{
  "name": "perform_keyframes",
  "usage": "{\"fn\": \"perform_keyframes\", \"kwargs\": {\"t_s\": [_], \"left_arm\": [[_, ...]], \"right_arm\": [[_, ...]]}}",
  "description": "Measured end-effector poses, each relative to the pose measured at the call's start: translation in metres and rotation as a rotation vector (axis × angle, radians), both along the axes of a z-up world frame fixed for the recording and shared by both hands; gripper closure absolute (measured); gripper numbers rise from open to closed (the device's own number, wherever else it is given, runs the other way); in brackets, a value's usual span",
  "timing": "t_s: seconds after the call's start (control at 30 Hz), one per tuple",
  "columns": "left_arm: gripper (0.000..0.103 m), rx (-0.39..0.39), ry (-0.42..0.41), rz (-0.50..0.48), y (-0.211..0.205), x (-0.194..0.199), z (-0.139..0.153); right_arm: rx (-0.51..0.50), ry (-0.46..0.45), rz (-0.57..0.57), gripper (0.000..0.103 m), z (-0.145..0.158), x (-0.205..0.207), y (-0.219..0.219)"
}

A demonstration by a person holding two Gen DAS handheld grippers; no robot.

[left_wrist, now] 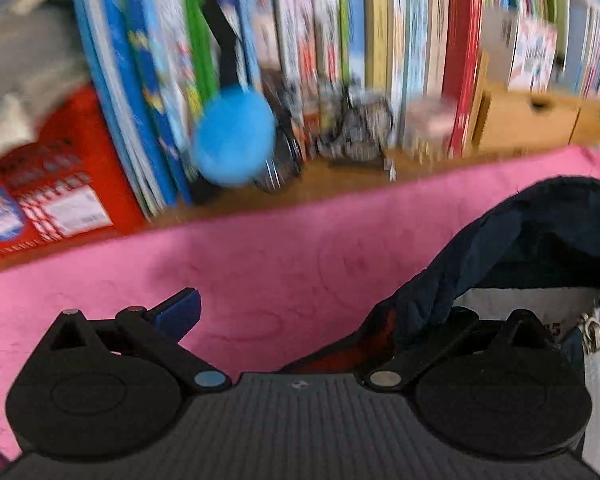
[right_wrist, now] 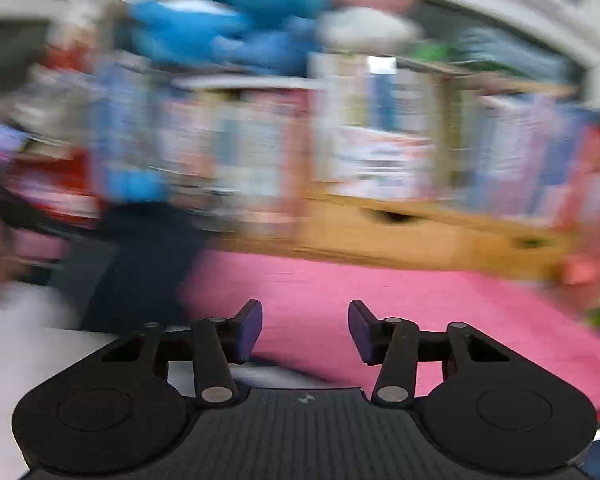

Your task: Fold clothes

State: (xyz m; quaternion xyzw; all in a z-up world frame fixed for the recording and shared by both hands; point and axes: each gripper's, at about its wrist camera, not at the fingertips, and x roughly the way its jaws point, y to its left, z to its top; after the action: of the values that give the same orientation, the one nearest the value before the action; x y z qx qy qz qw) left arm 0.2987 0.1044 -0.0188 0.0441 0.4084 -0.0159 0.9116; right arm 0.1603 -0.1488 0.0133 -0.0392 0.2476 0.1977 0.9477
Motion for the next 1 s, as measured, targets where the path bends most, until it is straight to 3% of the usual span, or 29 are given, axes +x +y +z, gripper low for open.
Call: {"fn": "perform_keyframes", "kwargs": {"t_s": [0.07,0.13,0.27,0.3,0.4,0.53,0.63,0.7,0.8,0.9,1.0], "left_arm": [[0.0,-0.01,0.035,-0.009,0.002,0.005,-0.006],[0.0,-0.037,0.049,-0.015,0.008,0.005,-0.006],[0.0,-0.092,0.141,-0.032,0.027,0.014,0.01],[0.0,-0.127,0.172,-0.029,0.032,0.015,0.014],[0.0,-0.24,0.22,-0.041,0.043,0.016,0.029],[0.0,-0.356,0.24,-0.092,0.041,0.009,0.04],[0.0,-0.455,0.256,-0.101,0.047,0.009,0.041],[0.0,-0.425,0.255,-0.053,0.047,0.013,0.039],[0.0,-0.381,0.215,0.022,0.05,0.014,0.039],[0.0,-0.358,0.109,0.025,0.056,-0.004,0.05],[0.0,-0.217,-0.053,0.033,0.052,-0.043,0.066]], "right_arm": [[0.03,0.103,0.155,0.066,-0.005,-0.002,0.023],[-0.047,0.138,0.202,0.067,-0.02,0.004,0.051],[-0.111,0.17,0.085,0.08,-0.046,0.052,0.078],[-0.137,0.14,0.051,0.086,-0.049,0.066,0.081],[-0.192,0.078,-0.019,0.091,-0.056,0.099,0.088],[-0.153,0.103,-0.069,0.09,-0.061,0.126,0.085],[0.029,0.142,-0.068,0.07,-0.048,0.118,0.06],[0.145,0.134,-0.031,0.068,-0.035,0.099,0.042],[0.146,0.07,0.123,0.068,-0.015,0.051,0.036],[0.026,0.136,0.344,0.068,-0.024,0.007,0.059],[-0.117,0.137,0.402,0.069,-0.05,-0.009,0.091]]}}
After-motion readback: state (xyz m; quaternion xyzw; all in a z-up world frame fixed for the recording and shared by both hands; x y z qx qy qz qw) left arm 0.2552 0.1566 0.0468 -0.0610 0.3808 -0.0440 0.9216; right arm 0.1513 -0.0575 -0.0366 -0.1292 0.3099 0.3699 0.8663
